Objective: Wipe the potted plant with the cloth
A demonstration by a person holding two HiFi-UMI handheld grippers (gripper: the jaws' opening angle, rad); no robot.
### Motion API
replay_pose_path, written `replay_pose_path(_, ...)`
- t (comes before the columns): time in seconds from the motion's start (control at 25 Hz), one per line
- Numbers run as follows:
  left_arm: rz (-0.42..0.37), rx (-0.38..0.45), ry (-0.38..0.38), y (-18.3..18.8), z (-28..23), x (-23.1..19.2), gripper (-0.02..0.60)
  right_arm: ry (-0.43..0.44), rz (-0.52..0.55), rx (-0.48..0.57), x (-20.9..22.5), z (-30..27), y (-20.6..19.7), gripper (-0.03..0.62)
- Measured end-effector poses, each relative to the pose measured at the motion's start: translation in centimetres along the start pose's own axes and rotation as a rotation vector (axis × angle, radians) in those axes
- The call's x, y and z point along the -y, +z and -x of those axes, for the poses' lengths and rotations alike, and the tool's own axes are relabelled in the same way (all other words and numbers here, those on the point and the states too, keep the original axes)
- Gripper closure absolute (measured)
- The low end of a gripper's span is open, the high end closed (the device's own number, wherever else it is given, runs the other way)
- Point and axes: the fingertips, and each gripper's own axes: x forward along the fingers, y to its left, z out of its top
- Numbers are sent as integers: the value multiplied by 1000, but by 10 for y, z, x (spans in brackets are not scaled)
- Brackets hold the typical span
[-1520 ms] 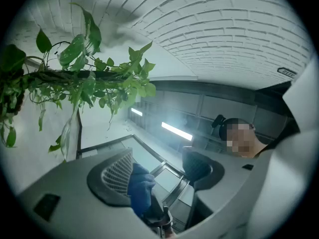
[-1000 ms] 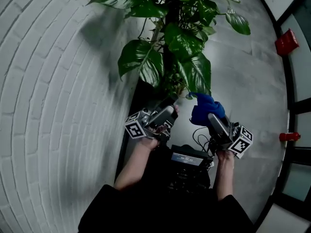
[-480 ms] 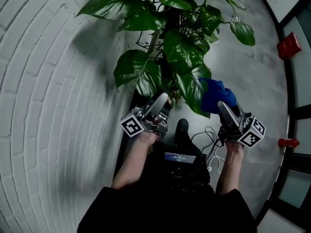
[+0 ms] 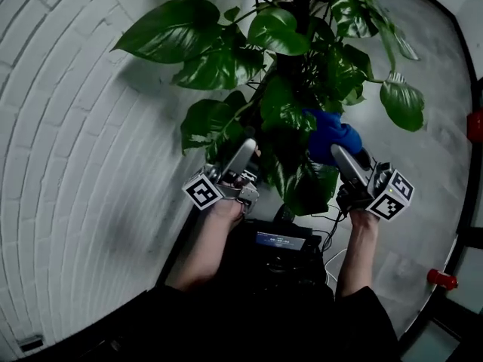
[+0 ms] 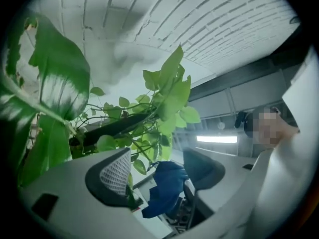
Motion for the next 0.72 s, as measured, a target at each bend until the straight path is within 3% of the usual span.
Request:
replay_pose_path(0.2,-86,31,96,7,-6,-17,256,78,-28,-38,25,-20,6,471)
replay_pose_path(0.4,-97,27,161,11,-15,-41,235,44,37,-74,40,-36,13,471)
replay_pose_path(0.52,-62,19,164,13,-22,-62,230,1,79,-96,50,-51,18,471)
replay_pose_path(0.72,65,15,152,16,-30,-93,213,-74,194,-96,42,-69,34,471)
